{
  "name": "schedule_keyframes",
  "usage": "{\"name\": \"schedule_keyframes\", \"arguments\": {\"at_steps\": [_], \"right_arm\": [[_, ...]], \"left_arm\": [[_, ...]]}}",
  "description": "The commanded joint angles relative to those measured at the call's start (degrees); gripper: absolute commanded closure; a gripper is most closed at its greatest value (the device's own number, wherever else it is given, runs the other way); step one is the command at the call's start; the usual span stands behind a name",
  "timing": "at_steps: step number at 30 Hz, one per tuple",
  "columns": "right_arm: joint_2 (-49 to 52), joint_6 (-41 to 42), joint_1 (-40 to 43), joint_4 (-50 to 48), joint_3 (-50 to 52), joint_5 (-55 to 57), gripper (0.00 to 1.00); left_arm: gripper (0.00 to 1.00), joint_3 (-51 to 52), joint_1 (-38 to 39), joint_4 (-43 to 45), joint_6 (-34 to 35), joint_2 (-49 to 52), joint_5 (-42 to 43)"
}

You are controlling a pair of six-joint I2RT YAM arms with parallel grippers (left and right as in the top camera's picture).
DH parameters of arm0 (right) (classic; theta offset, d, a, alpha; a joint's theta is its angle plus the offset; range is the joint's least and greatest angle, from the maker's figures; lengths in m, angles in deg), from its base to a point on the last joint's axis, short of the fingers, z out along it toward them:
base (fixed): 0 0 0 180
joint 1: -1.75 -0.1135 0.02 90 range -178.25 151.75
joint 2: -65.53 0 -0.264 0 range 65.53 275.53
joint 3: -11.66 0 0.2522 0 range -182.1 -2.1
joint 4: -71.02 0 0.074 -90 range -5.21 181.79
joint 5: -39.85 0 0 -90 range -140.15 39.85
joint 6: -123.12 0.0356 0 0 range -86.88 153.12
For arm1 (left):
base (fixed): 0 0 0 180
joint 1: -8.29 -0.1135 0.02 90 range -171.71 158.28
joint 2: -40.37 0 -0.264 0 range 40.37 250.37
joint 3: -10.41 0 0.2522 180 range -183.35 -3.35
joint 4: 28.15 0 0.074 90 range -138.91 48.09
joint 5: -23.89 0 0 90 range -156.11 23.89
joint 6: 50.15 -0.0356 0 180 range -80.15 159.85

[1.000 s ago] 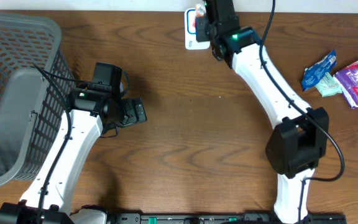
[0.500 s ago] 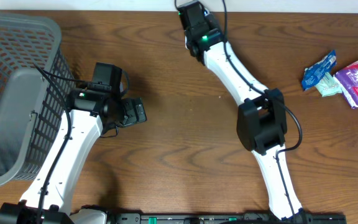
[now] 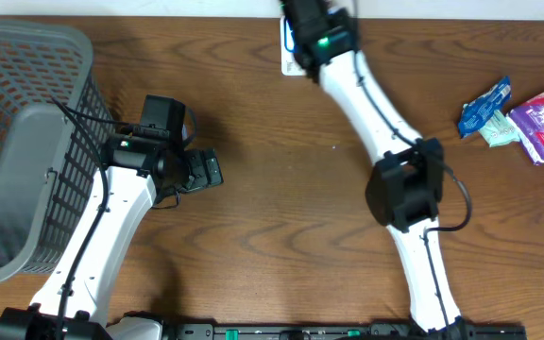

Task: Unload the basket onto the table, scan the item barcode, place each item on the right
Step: 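Hold the tissue box barcode under the scanner with the right gripper, then carry the tissue box right and drop it onto the scanned items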

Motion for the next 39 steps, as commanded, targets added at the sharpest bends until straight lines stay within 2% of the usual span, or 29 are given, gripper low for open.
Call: {"name": "schedule_keyframes", "arguments": {"at_steps": [1, 4, 8, 11, 12, 17, 18, 19, 20, 23, 27, 33, 39], "right_arm": [[-1.8, 8.7, 7.6, 8.6, -2.3, 2.9, 0.99], [-1.8, 18.3, 16.3, 20.4, -1.9, 2.9, 0.99], [-1.8, 21.5, 24.5, 27.4, -1.9, 1.0, 0.99], [-1.8, 21.6, 30.0, 30.1, -1.9, -5.6, 0.99], [-1.8, 21.5, 32.7, 30.6, -1.9, -11.1, 0.94], [-1.8, 23.7, 38.0, 31.5, -1.9, -20.3, 0.78], [-1.8, 23.7, 38.3, 31.5, -1.9, -21.1, 0.69], [-1.8, 24.0, 38.8, 31.5, -1.9, -22.1, 0.25], [-1.8, 24.1, 38.9, 31.6, -1.9, -22.5, 0.03], [-1.8, 24.1, 38.9, 32.7, -1.9, -22.5, 0.01], [-4.3, 29.5, 38.9, 36.5, -2.0, -23.3, 0.01], [-14.2, 29.1, 38.3, 40.3, -2.0, -34.8, 0.01], [-25.9, 24.3, 36.0, 46.1, -2.0, -45.6, 0.01]], "left_arm": [[0.02, 0.4, -0.1, -0.2, -0.3, 0.1, -0.3], [0.02, 0.4, -0.1, -0.2, -0.3, 0.1, -0.3], [0.02, 0.4, -0.1, -0.2, -0.3, 0.1, -0.3], [0.02, 0.4, -0.1, -0.2, -0.3, 0.1, -0.3], [0.02, 0.4, -0.1, -0.2, -0.3, 0.1, -0.3], [0.02, 0.4, -0.1, -0.2, -0.3, 0.1, -0.3], [0.02, 0.4, -0.1, -0.2, -0.3, 0.1, -0.3], [0.02, 0.4, -0.1, -0.2, -0.3, 0.1, -0.3], [0.02, 0.4, -0.1, -0.2, -0.3, 0.1, -0.3], [0.02, 0.4, -0.1, -0.2, -0.3, 0.1, -0.3], [0.02, 0.4, -0.1, -0.2, -0.3, 0.1, -0.3], [0.02, 0.4, -0.1, -0.2, -0.3, 0.1, -0.3], [0.02, 0.4, -0.1, -0.2, -0.3, 0.1, -0.3]]}}
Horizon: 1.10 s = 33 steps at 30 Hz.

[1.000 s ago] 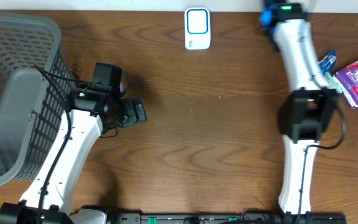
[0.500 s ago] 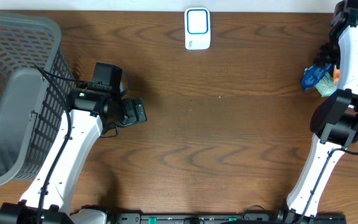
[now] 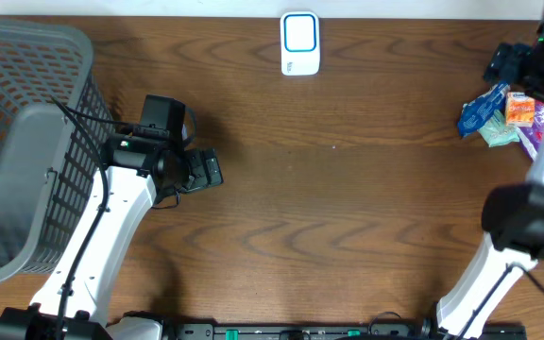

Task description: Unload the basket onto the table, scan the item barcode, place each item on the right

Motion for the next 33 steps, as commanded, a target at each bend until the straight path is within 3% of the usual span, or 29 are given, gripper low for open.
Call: {"name": "schedule_keyframes", "arguments": {"at_steps": [1, 7, 11, 19, 24, 33], "right_arm": [[-6.9, -2.5, -2.4, 3.4, -0.7, -6.4, 0.01], [-18.6, -4.9, -7.2, 4.3, 4.3, -10.0, 0.01], [-36.5, -7.1, -14.5, 4.1, 18.9, -9.3, 0.01], [-60.0, -4.7, -16.6, 4.3, 37.5, -10.7, 0.01], [-69.4, -3.5, -16.6, 4.3, 39.4, -10.6, 0.01], [-77.2, -3.5, -16.6, 4.3, 39.4, -10.6, 0.01]], "left_arm": [[0.02, 0.4, -0.1, -0.2, -0.3, 0.1, -0.3], [0.02, 0.4, -0.1, -0.2, -0.3, 0.1, -0.3], [0.02, 0.4, -0.1, -0.2, -0.3, 0.1, -0.3], [0.02, 0.4, -0.1, -0.2, -0.3, 0.1, -0.3], [0.02, 0.4, -0.1, -0.2, -0.3, 0.1, -0.3], [0.02, 0.4, -0.1, -0.2, -0.3, 0.1, -0.3]]}}
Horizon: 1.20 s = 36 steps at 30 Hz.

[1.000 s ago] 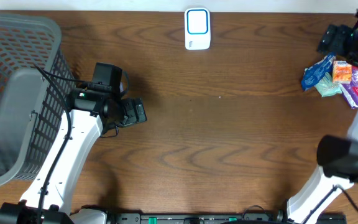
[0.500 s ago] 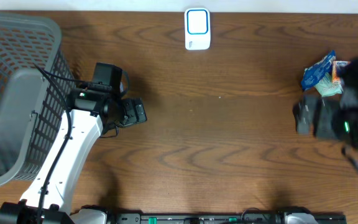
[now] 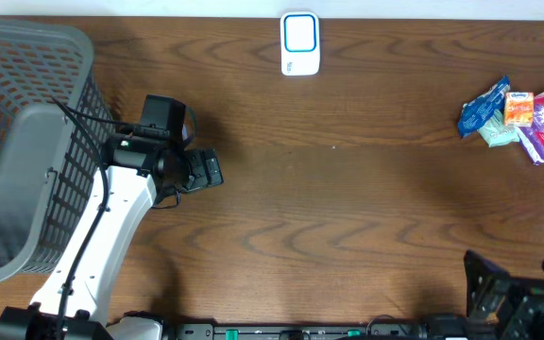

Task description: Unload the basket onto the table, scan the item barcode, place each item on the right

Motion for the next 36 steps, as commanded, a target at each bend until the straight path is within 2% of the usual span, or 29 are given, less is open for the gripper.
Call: {"name": "schedule_keyframes", "arguments": {"at_steps": [1, 11, 17, 24, 33, 36], "right_arm": [[-1.4, 0.6, -0.5, 0.1, 0.3, -0.5, 0.01], [-1.5, 0.1, -0.4, 0.1, 0.6, 1.0, 0.01], [-3.3, -5.1, -0.5, -4.2, 6.2, 1.0, 0.01], [-15.1, -12.0, -0.5, -21.3, 25.1, -2.8, 0.01], [-32.3, -12.5, 0.1, -46.2, 56.9, -5.2, 0.01], [-35.7, -12.5, 0.7, -52.5, 63.7, -6.9, 0.01]], "left_arm": [[0.02, 0.4, -0.1, -0.2, -0.3, 0.0, -0.3], [0.02, 0.4, -0.1, -0.2, -0.3, 0.0, -0.3], [0.02, 0.4, -0.1, -0.2, -0.3, 0.0, -0.3], [0.02, 0.4, -0.1, -0.2, -0.3, 0.0, -0.3], [0.02, 0.4, -0.1, -0.2, -0.3, 0.0, -0.3], [0.02, 0.4, -0.1, -0.2, -0.3, 0.0, -0.3]]}}
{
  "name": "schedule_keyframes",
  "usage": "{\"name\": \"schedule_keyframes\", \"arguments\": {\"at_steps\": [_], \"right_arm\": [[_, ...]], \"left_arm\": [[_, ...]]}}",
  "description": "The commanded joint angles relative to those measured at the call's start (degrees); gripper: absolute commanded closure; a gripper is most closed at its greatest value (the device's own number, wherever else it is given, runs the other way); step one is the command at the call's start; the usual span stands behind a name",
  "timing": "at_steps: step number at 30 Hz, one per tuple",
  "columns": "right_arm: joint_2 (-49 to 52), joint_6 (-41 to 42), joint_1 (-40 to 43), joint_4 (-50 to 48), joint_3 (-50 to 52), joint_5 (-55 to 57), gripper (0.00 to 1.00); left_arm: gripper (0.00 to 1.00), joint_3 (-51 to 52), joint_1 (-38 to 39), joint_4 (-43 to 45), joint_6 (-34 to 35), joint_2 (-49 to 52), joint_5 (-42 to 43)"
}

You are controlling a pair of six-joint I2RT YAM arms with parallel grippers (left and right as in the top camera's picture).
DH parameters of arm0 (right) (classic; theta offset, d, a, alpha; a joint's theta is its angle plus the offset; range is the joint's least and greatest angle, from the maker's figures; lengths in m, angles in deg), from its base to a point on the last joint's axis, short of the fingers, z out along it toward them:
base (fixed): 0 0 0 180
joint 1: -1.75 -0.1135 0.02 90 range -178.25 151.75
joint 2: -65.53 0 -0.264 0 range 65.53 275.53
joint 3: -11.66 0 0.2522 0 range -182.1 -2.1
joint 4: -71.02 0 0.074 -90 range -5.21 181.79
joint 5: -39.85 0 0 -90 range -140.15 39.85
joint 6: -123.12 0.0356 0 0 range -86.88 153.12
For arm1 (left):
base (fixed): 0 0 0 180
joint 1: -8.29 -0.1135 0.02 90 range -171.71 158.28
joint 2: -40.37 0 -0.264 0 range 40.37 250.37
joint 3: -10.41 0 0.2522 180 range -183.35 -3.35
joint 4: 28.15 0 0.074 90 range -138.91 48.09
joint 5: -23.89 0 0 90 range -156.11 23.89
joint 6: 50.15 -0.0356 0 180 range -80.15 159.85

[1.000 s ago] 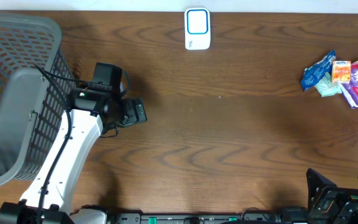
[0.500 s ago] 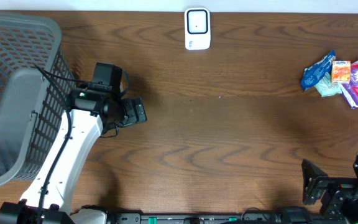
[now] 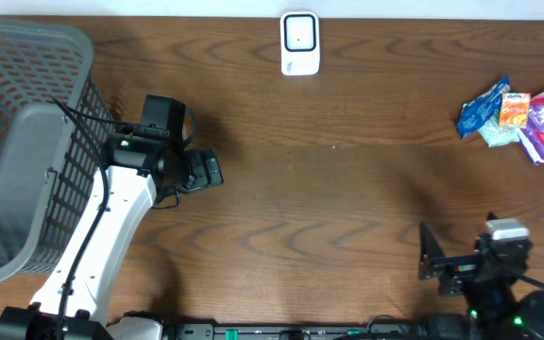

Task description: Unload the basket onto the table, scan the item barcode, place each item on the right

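Note:
The white barcode scanner (image 3: 299,42) stands at the table's far edge, its screen rim dark. At the right lies a pile of packets: an orange one (image 3: 514,109) on top, between a blue one (image 3: 483,107) and a purple one, with a green one (image 3: 499,135) below. My right gripper (image 3: 429,257) is drawn back to the near right edge, far from pile and scanner; nothing shows in it, and its jaws are unclear. Left of centre my left gripper (image 3: 213,170) rests low, shut and empty.
A large grey mesh basket (image 3: 26,142) fills the left end of the table, close behind my left arm. The brown wooden table (image 3: 329,189) stretches between the two arms.
My right arm has shifted left along the near edge, further into view. The scanner's screen rim was blue and is now dark. The packets and my left arm have not moved.
First my right arm reached out over the scanner and the pile had no orange packet. Then my right gripper was at the pile with the orange packet. After that the packet lay on the pile with the arm back at the near right corner, where it remains.

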Motion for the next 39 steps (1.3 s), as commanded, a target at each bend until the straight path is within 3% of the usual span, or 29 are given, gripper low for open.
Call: {"name": "schedule_keyframes", "arguments": {"at_steps": [1, 11, 30, 39], "right_arm": [[-3.7, -0.9, 0.5, -5.7, 6.6, -2.9, 0.01], [-11.0, -2.7, 1.5, -22.3, 21.2, -6.3, 0.01], [-11.1, -2.0, 2.4, -51.6, 40.0, -7.5, 0.01], [-11.1, -2.1, 2.4, -51.8, 41.7, -6.6, 0.01]], "left_arm": [[0.02, 0.4, -0.1, -0.2, -0.3, 0.0, -0.3], [0.02, 0.4, -0.1, -0.2, -0.3, 0.0, -0.3], [0.02, 0.4, -0.1, -0.2, -0.3, 0.0, -0.3], [0.02, 0.4, -0.1, -0.2, -0.3, 0.0, -0.3]]}}
